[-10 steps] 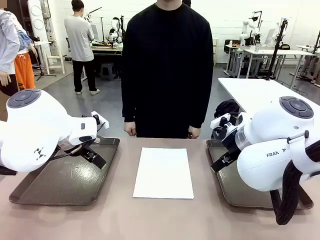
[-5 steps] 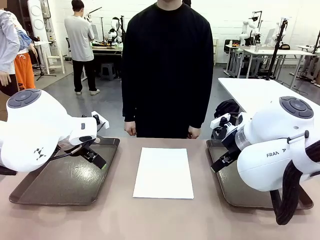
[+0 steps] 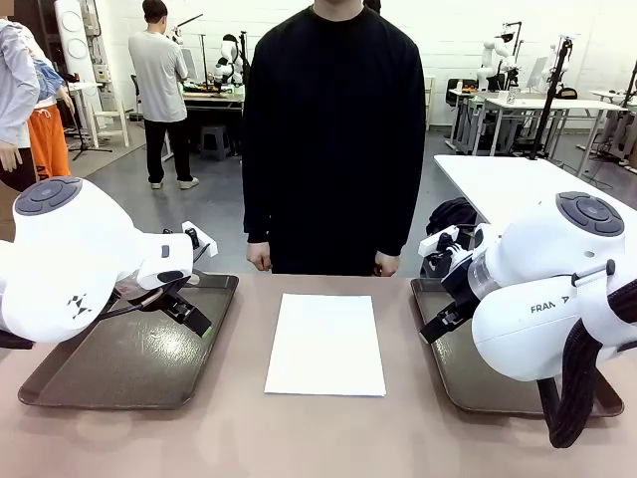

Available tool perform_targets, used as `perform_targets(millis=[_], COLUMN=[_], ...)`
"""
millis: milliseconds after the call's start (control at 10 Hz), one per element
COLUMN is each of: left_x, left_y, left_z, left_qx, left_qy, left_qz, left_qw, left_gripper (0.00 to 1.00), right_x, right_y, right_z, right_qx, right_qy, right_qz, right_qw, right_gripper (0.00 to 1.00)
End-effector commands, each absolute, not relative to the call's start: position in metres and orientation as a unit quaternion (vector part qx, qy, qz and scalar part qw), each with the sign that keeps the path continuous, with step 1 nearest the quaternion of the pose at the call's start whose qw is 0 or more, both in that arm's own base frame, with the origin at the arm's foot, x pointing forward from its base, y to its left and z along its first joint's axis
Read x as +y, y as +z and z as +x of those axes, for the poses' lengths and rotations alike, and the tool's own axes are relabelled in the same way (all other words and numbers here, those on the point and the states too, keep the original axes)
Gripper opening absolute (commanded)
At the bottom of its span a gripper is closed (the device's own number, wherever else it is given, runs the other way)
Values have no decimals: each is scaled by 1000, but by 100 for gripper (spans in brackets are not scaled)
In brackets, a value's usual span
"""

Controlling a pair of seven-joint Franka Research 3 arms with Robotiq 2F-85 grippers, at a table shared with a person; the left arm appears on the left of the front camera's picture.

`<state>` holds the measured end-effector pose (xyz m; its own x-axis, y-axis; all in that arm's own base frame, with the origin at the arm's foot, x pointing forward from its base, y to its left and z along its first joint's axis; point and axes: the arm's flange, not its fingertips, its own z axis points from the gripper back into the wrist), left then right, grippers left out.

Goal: Sort the A4 documents.
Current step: Receive the A4 Paper.

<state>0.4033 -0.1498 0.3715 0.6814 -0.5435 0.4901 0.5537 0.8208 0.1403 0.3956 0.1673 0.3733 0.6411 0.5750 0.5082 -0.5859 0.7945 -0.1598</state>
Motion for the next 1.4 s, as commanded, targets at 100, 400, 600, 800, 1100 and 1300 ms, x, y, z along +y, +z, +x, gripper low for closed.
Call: perform_targets(millis=[100, 400, 600, 800, 1100, 1300], left_x=[-150, -117, -79, -49, -32, -33], left_y=[372, 401, 433, 455, 470, 466], left_z=[403, 389, 376, 365, 353, 352], left_qx=[-264, -294, -310, -324, -306, -303], left_qy=[-299, -284, -276, -281, -287, -280], left_qz=[-10, -25, -77, -95, -115, -122], left_qw=[917, 912, 907, 899, 901, 903], left_gripper=[100, 100, 100, 100, 100, 100], right_x=[167, 94, 48, 13, -12, -18], right_y=[373, 420, 439, 457, 470, 470], right_z=[396, 378, 372, 364, 359, 363], right_qx=[-277, -327, -340, -362, -392, -395], right_qy=[320, 317, 316, 342, 343, 338], right_qz=[10, 57, 87, 149, 214, 243], right_qw=[906, 888, 881, 854, 826, 819], right_gripper=[100, 100, 100, 100, 100, 100])
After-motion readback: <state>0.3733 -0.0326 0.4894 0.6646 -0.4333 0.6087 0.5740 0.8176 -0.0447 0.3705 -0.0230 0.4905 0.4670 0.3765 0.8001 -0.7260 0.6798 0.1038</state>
